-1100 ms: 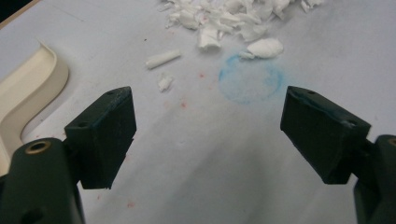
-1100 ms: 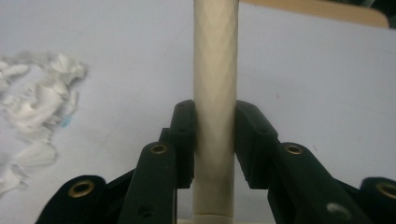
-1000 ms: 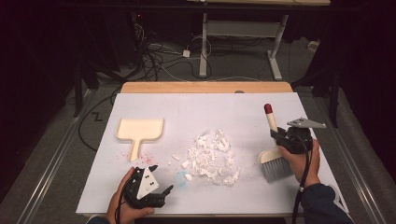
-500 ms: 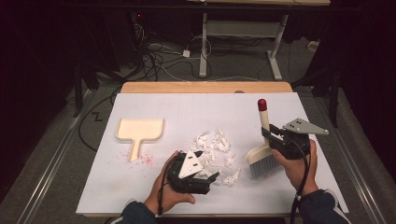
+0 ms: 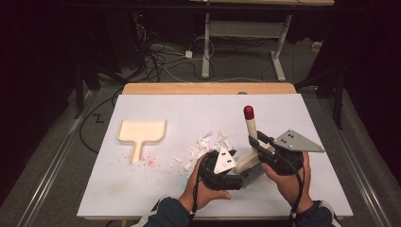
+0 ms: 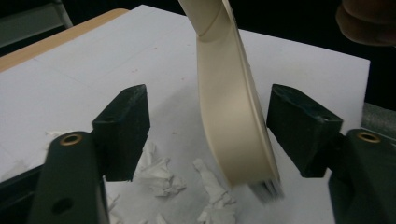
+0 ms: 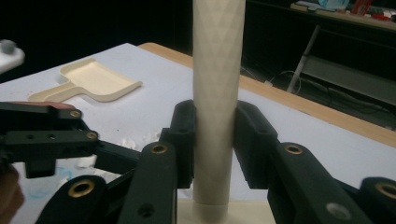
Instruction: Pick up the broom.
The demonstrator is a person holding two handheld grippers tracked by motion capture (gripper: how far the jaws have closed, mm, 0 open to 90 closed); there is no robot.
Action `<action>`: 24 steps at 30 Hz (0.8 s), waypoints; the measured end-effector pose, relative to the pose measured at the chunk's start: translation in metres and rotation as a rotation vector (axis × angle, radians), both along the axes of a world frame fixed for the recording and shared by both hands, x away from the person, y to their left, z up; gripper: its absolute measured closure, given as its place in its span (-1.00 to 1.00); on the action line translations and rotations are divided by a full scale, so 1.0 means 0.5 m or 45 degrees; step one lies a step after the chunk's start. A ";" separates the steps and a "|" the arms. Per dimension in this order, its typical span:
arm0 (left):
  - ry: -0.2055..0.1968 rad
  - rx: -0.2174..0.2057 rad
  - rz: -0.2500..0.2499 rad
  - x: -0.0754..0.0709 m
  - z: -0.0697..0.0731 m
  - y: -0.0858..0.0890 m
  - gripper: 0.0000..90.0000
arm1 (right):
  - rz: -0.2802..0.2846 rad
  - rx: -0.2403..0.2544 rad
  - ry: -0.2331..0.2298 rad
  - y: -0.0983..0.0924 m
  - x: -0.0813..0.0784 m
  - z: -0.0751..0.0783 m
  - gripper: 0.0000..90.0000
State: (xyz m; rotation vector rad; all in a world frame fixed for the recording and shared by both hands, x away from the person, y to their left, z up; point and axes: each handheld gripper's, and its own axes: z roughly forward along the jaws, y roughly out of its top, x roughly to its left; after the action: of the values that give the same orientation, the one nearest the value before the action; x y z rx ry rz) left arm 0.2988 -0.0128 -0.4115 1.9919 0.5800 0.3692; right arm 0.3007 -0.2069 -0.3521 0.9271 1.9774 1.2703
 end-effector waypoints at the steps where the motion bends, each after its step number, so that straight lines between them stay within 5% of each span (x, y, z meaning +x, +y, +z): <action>1: -0.004 0.000 0.004 0.002 -0.003 0.000 -0.30 | 0.013 -0.012 0.002 0.006 -0.002 -0.002 0.58; 6: 0.017 -0.013 -0.028 0.004 -0.011 0.003 -0.16 | 0.043 -0.025 -0.005 0.023 -0.010 -0.006 0.58; 10: 0.020 -0.027 -0.084 0.001 -0.012 0.010 0.25 | 0.075 -0.032 -0.016 0.031 -0.018 -0.003 0.58; 16: 0.020 0.012 -0.102 0.001 -0.003 0.029 0.32 | 0.145 -0.013 -0.023 0.023 -0.018 -0.001 0.54; 21: 0.010 0.069 -0.196 -0.002 0.014 0.062 0.44 | 0.369 -0.105 -0.060 -0.001 -0.022 0.004 0.19; 24: 0.003 0.099 -0.264 -0.008 0.022 0.076 0.44 | 0.510 -0.198 -0.014 -0.018 -0.019 -0.009 0.07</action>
State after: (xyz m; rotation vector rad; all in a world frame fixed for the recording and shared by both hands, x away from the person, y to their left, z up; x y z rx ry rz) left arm 0.2947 0.0250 -0.4004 2.1044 0.3607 0.2652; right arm 0.2910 -0.2158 -0.3567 0.4606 2.2915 1.2990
